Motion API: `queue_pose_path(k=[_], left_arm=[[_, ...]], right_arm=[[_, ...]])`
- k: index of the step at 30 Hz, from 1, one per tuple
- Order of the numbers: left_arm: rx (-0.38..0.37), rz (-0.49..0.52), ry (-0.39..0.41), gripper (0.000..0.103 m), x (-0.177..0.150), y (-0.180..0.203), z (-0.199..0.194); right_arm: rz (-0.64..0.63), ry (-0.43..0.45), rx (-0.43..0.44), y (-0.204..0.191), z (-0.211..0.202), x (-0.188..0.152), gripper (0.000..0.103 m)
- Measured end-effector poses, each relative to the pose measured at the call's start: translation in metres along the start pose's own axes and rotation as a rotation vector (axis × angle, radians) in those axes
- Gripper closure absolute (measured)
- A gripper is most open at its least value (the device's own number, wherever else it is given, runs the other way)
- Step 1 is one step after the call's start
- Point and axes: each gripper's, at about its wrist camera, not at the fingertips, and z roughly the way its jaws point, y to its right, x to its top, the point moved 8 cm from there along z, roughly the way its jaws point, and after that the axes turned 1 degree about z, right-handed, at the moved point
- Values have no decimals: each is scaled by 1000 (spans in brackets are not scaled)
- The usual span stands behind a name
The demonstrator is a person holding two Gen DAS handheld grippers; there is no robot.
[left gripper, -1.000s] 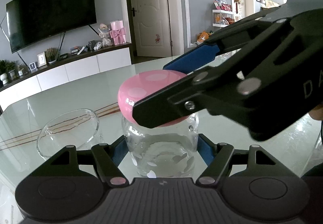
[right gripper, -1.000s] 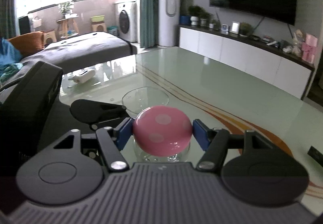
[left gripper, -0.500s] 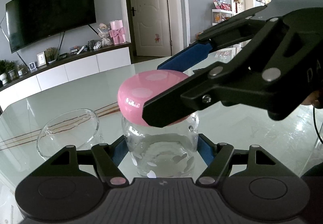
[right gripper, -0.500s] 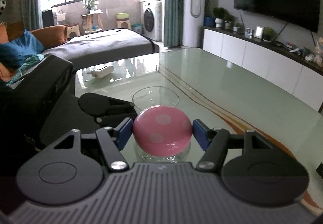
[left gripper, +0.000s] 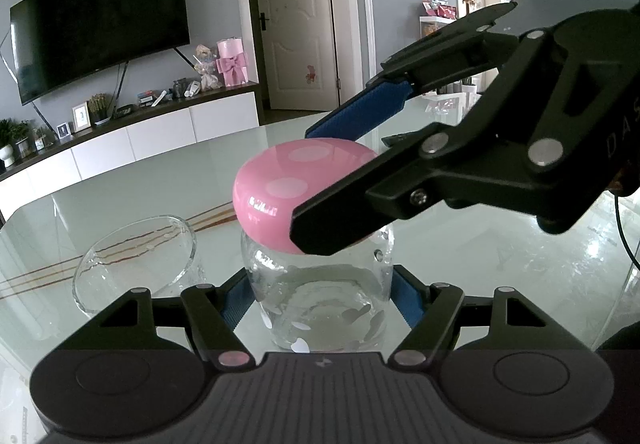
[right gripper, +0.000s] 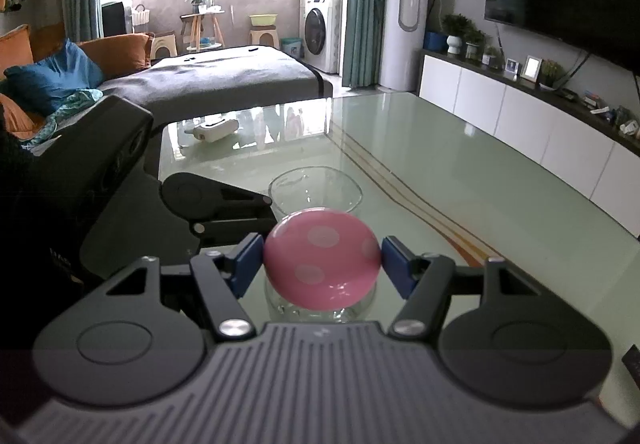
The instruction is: Unscrew bottle cap and pour
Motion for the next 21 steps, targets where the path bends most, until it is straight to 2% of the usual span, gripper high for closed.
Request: queue_pose_path(k=[11, 15, 18, 21], left_arm=[[-2, 1, -11, 28, 1, 1, -2], [-7, 1, -13, 28, 1, -1, -2], [-16, 4, -14, 27, 0, -4, -3], [-20, 18, -10, 24, 1, -6, -5]], right_arm=[[-9, -14, -13, -1, 6, 0, 37], [-8, -16, -29, -4, 7, 0, 32], [6, -2, -38, -5, 5, 1, 24], [22, 10, -48, -6, 1, -1, 23]])
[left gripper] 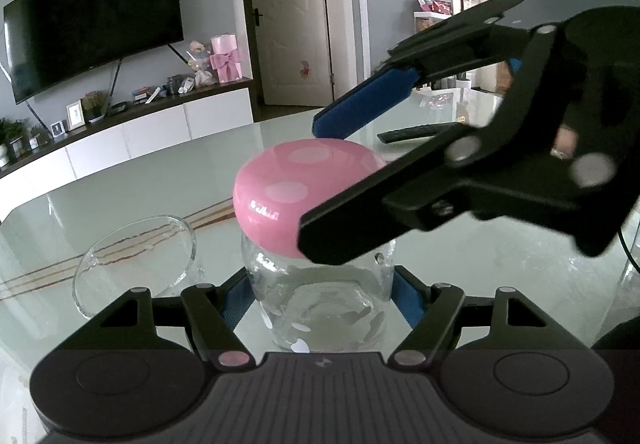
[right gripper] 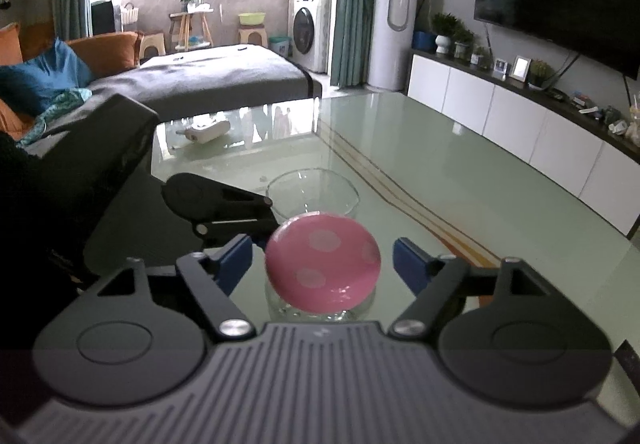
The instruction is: Unscrew bottle cap and pour
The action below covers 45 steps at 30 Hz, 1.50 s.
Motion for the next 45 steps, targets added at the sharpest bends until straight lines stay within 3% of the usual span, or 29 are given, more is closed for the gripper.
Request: queue_pose_path(k=[8, 15, 22, 30, 35, 45], left_arm=[[7, 54, -9, 20, 1, -1, -9], [10, 100, -40, 24, -3, 3, -12], [-11, 64, -47, 27, -6, -2, -9], [-13, 44, -20, 28, -9, -4, -10], [-13, 45, -18, 28, -9, -6, -10], [1, 35, -21, 28, -6, -10, -8]], right_arm=[[26, -40, -48, -1, -7, -3, 23], [80, -145, -110, -2, 3, -3, 23], [115, -106, -93, -5, -1, -1, 14], [95, -75, -101, -14, 6, -1, 14], [107, -69, -123, -10, 13, 0, 17], [158, -81, -150, 3, 16, -1, 37]])
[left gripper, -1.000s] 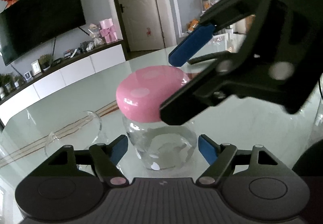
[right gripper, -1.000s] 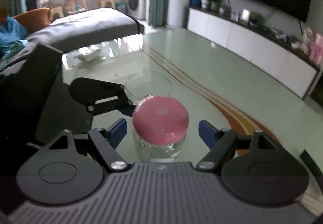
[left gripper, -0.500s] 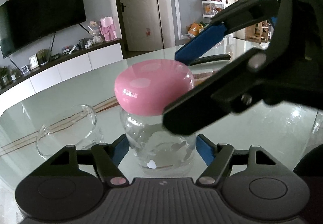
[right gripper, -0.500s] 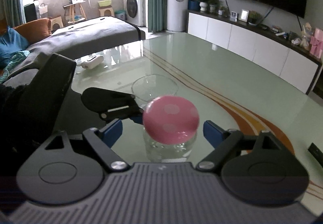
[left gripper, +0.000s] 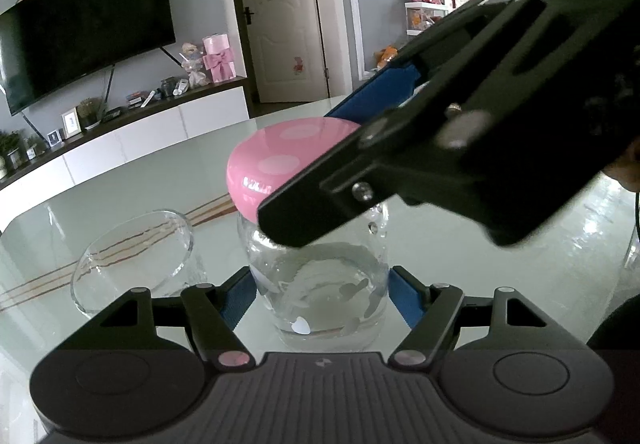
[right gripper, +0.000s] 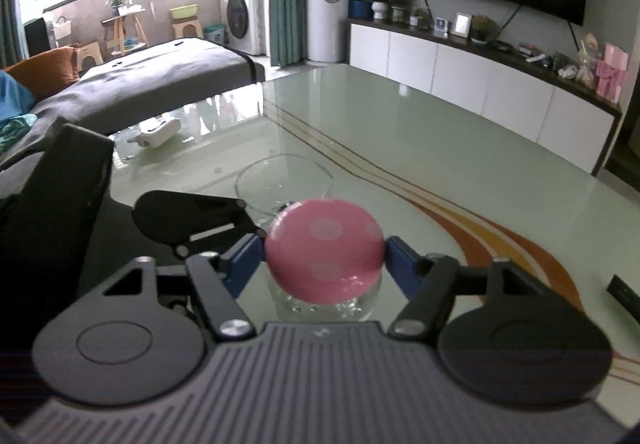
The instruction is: Unscrew bottle cap and pour
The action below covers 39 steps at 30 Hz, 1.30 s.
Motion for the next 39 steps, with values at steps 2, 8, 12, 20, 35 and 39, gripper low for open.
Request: queue_pose_path(k=[2, 8, 12, 20, 35, 39], left_arm=[[-1, -2, -3, 28, 1, -1, 0], [2, -8, -6, 28, 1, -3, -1], [3, -15, -9, 28, 1, -3, -3], [4, -19, -14, 28, 1, -7, -4], [6, -20, -13, 28, 1, -9, -4], [7, -21, -14, 28, 2, -7, -3]], right_arm=[[9, 0, 16, 3, -1, 0, 37], [-43, 5, 35, 2, -2, -1, 37], [-70, 11, 59, 4, -1, -1, 38], [-116, 16, 110, 8, -2, 0, 38], [-156, 3, 127, 7, -1, 2, 38], [-157, 1, 132, 9, -1, 2, 38]])
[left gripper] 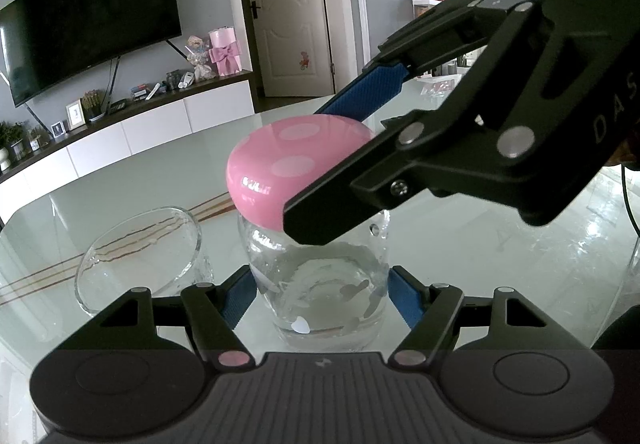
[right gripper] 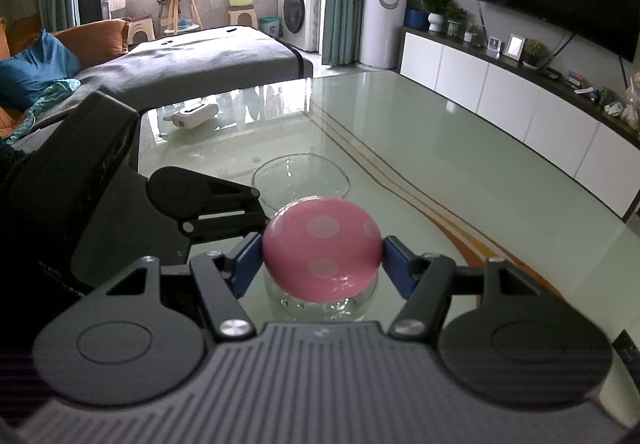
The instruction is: Unscrew bottle cap and pour
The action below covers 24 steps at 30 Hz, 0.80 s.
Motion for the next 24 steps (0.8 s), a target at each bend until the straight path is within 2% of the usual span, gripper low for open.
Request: queue_pose_path(k=[24], left_arm=[[6, -3, -3, 28, 4, 3, 0]], right_arm=[[-26, -4, 43, 4, 3, 1, 38]])
